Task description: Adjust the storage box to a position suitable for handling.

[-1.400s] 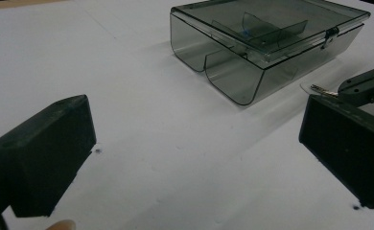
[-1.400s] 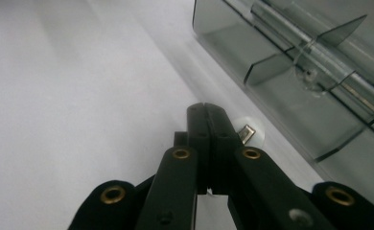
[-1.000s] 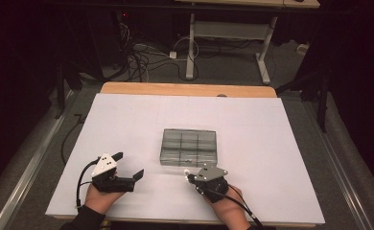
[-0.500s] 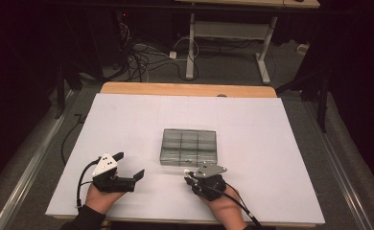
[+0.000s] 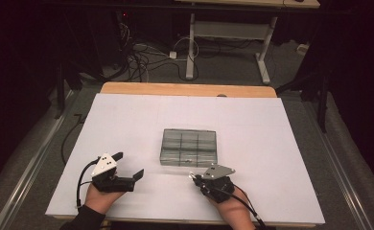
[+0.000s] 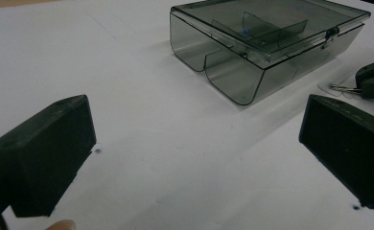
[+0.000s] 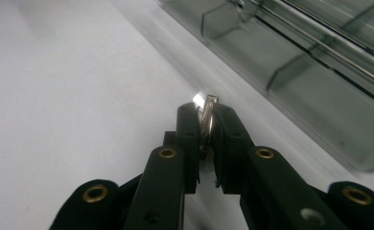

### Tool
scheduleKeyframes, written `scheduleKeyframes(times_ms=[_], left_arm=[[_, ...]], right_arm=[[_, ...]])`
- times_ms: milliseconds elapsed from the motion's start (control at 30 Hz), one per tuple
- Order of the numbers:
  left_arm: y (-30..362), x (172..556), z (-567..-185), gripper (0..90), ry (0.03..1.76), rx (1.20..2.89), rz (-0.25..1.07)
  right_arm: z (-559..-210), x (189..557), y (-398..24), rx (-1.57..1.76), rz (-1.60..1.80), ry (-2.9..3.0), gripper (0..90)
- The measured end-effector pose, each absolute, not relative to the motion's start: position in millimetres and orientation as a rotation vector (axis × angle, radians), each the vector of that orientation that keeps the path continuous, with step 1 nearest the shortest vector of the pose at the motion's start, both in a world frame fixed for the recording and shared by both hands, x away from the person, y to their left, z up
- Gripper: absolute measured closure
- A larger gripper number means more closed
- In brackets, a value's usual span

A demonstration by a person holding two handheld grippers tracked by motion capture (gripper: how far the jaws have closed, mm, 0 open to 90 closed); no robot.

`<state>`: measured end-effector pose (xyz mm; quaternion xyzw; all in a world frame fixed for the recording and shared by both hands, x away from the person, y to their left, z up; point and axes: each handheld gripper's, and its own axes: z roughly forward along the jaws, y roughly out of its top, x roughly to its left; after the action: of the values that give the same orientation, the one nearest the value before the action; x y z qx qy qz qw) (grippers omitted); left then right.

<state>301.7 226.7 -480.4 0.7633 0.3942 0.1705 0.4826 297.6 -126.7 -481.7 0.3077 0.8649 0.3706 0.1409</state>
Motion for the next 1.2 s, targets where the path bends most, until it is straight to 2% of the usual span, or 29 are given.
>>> scheduleKeyframes(times_ms=[733, 900, 1200], left_arm=[[224, 302, -480, 0.0, 0.953, 1.854, 0.396], [224, 301, -480, 0.0, 0.947, 1.847, 0.390], [221, 301, -480, 0.8, 0.937, 1.837, 0.356]], right_arm=[[-479, 287, -202, 1.038, 1.035, 2.408, 83.1], [-478, 287, -203, 1.029, 1.082, 2.413, 73.0], [-474, 288, -210, 1.067, 1.200, 2.325, 65.2]])
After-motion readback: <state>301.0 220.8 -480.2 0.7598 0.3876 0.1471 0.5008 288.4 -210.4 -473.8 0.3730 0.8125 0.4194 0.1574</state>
